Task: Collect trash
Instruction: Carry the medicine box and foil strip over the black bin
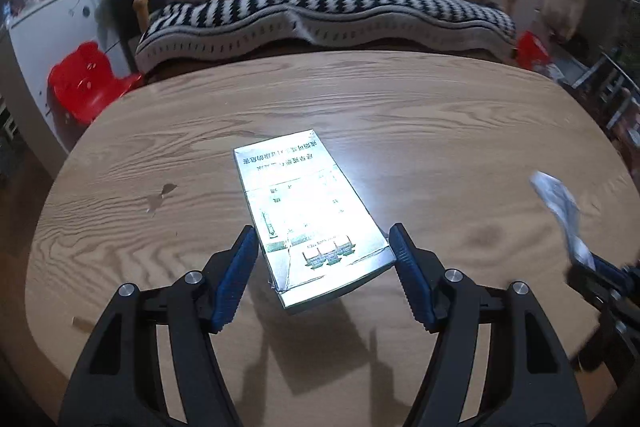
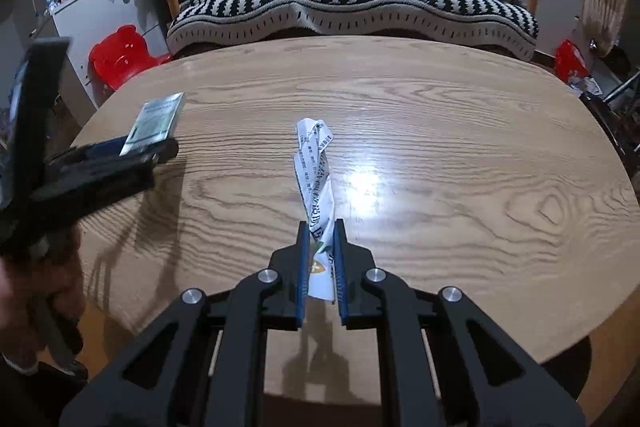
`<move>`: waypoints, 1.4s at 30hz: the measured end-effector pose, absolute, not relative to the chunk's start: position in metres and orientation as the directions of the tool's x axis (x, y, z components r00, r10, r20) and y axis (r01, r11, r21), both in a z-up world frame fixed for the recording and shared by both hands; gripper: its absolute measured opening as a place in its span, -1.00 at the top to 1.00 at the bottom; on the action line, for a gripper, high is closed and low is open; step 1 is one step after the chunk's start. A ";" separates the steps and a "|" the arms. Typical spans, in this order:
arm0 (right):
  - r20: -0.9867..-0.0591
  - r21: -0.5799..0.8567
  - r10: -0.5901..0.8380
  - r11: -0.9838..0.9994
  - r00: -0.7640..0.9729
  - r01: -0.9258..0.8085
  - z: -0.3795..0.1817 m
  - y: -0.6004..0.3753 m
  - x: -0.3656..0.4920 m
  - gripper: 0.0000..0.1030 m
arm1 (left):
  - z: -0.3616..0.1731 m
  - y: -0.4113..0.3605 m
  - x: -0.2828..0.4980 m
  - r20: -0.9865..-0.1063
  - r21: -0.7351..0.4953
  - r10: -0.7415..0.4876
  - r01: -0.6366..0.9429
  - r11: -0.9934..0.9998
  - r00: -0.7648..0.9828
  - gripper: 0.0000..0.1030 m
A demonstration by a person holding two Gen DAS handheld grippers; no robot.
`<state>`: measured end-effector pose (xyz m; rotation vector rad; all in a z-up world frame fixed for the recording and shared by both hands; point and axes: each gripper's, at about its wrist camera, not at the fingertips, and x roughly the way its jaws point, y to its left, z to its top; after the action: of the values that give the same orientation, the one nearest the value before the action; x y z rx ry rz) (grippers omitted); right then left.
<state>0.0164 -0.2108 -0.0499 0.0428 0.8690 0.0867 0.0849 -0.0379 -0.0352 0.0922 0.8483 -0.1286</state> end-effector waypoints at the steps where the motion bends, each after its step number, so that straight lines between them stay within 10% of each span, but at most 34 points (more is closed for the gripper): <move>1: -0.757 0.075 0.092 0.996 0.647 -0.054 -0.048 -0.212 0.011 0.76 | -0.030 -0.042 0.072 -0.746 0.024 -0.096 0.172 0.985 0.659 -0.28; 42: -0.742 0.085 -0.227 0.901 0.631 0.425 -0.036 -0.454 -0.130 0.76 | -0.025 -0.262 -0.032 -0.701 -0.005 -0.430 0.600 0.800 0.569 -0.28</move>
<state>-0.1297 -0.4538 -0.0363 0.2633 0.8067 -0.3784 -0.0322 -0.2620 -0.0249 0.2455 0.7509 -0.6121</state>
